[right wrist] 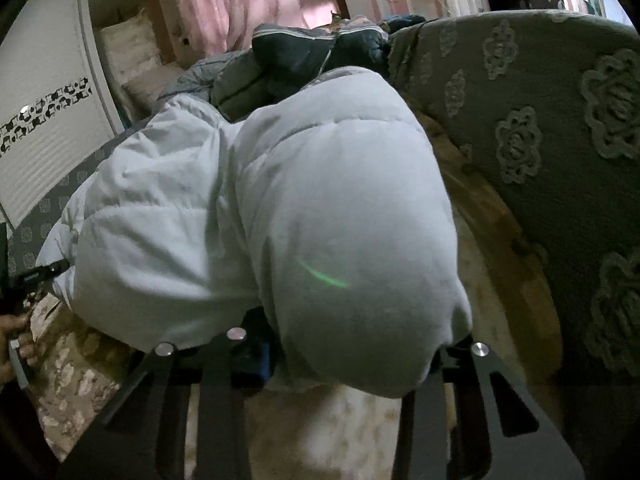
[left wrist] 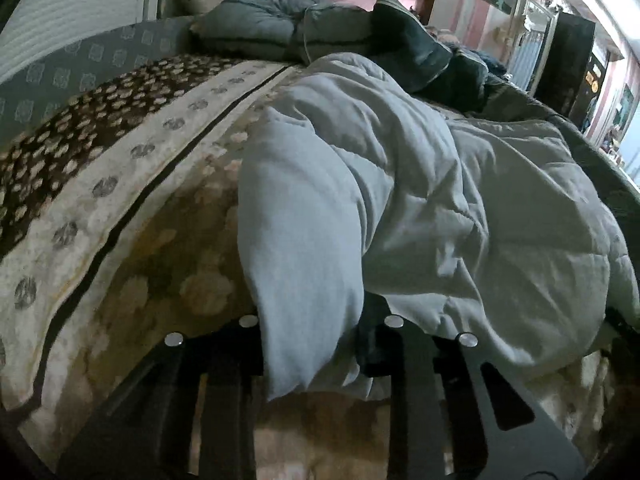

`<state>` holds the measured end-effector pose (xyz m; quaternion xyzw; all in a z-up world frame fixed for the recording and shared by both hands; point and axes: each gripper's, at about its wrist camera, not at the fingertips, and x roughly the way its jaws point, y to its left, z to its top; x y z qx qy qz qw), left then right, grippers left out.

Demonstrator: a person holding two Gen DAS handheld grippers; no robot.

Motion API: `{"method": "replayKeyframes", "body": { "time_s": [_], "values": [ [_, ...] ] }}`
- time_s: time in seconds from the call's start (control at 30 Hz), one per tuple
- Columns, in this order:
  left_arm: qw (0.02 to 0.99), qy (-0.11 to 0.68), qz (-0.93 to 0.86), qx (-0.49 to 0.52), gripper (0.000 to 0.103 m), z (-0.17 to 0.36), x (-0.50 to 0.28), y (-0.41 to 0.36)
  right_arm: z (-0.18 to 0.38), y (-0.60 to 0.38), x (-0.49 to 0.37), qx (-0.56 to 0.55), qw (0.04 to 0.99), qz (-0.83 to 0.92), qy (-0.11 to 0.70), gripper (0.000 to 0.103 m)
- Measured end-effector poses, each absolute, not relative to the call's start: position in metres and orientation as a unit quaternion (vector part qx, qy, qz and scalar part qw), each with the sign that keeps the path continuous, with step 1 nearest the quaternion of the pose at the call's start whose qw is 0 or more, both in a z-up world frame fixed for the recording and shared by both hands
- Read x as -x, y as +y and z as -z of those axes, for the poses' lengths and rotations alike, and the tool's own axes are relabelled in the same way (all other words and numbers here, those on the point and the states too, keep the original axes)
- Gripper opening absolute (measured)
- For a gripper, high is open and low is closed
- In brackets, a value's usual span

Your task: Fold large clothes

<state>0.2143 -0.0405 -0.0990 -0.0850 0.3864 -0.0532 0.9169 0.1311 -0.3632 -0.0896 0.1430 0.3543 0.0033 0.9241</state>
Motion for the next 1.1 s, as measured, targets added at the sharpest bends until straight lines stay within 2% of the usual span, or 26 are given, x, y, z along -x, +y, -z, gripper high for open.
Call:
{"method": "replayKeyframes", "body": {
  "time_s": [0.27,0.37,0.43,0.47,0.53,0.63,0.73,0.9,0.97,1.1],
  "values": [
    [0.921,0.374,0.079,0.073,0.025,0.097,-0.148,-0.022,0.077,-0.354,-0.057,-0.159,0.920,0.008,0.359,0.038],
    [0.925,0.363,0.092,0.060,0.033,0.090,-0.116,-0.012,0.073,-0.356,-0.028,-0.179,0.914,0.020,0.364,0.049],
    [0.936,0.340,0.087,0.041,0.043,0.079,-0.094,-0.008,0.066,-0.346,-0.002,-0.161,0.918,0.061,0.358,0.063],
    [0.942,0.324,0.085,0.030,0.048,0.072,-0.080,-0.006,0.061,-0.340,0.010,-0.153,0.922,0.078,0.348,0.066],
    [0.961,0.262,0.085,-0.003,0.079,0.053,-0.036,-0.003,0.045,-0.323,0.036,-0.133,0.934,0.096,0.319,0.078],
    [0.975,0.201,0.093,-0.032,0.093,0.032,0.010,-0.009,0.022,-0.287,0.067,-0.098,0.952,0.088,0.276,0.092],
    [0.984,0.147,0.089,-0.033,0.100,0.009,0.042,-0.022,0.004,-0.245,0.091,-0.061,0.966,0.060,0.243,0.095],
    [0.991,0.088,0.104,-0.012,0.100,-0.020,0.070,-0.074,-0.022,-0.208,0.109,-0.040,0.978,0.032,0.201,0.096],
    [0.988,0.077,0.133,-0.020,0.100,-0.025,0.085,-0.089,-0.027,-0.202,0.115,-0.047,0.980,0.040,0.188,0.101],
    [0.984,0.059,0.167,-0.027,0.100,-0.032,0.109,-0.105,-0.016,-0.202,0.104,-0.043,0.977,0.038,0.203,0.101]
  ]
}}
